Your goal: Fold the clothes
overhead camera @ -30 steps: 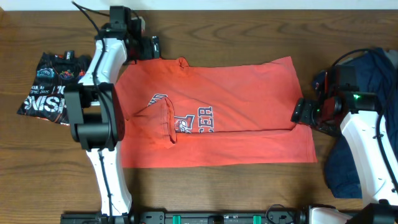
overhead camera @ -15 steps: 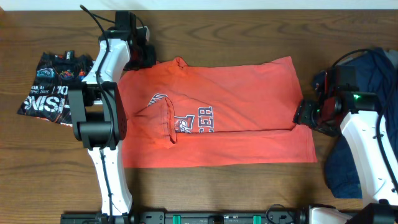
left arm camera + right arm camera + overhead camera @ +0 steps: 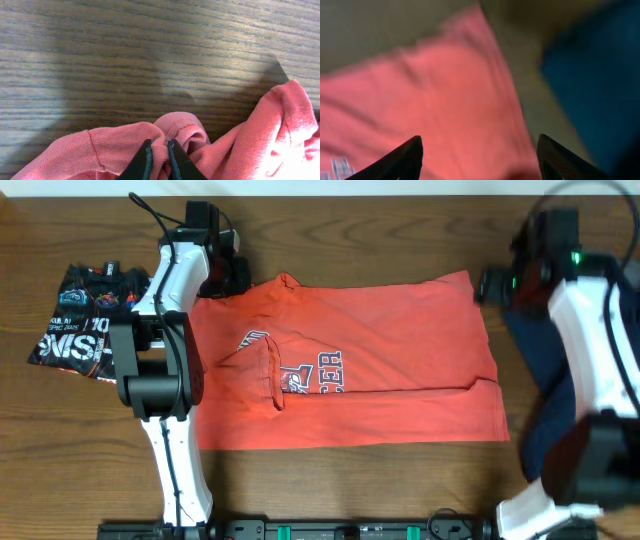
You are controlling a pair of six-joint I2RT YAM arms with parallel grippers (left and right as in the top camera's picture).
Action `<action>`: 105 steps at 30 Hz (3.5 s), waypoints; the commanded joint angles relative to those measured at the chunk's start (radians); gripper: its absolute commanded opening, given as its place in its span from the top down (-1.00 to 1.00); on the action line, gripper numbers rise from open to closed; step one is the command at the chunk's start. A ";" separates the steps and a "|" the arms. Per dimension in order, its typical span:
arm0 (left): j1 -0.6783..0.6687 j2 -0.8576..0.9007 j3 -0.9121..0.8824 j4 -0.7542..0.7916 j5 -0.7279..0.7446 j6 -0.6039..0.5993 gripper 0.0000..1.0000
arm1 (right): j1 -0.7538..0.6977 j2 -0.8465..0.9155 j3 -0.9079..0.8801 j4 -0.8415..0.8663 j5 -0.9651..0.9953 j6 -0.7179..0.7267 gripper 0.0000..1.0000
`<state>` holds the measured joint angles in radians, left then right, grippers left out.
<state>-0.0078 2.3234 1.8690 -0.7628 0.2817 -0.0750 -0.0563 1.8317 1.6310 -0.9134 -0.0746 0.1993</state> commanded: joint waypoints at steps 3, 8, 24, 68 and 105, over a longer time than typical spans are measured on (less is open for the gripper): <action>0.003 -0.017 0.020 -0.014 -0.002 -0.009 0.74 | 0.045 0.209 0.172 0.134 0.018 -0.057 -0.47; 0.003 -0.016 0.019 -0.026 -0.002 -0.009 0.74 | 0.046 0.352 0.187 0.285 0.019 0.079 -0.40; 0.003 -0.017 0.013 -0.038 -0.002 -0.009 0.74 | 0.068 0.543 0.187 0.388 0.080 0.215 -0.28; 0.069 -0.239 0.014 -0.425 0.130 -0.008 0.88 | 0.008 0.201 0.187 -0.219 0.315 0.196 0.98; 0.079 -0.515 -0.439 -0.634 -0.006 -0.013 0.88 | -0.014 0.177 -0.070 -0.615 0.267 0.117 0.97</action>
<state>0.0647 1.8656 1.4879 -1.4277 0.2848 -0.0822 -0.0643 2.0575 1.6020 -1.5475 0.2371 0.3508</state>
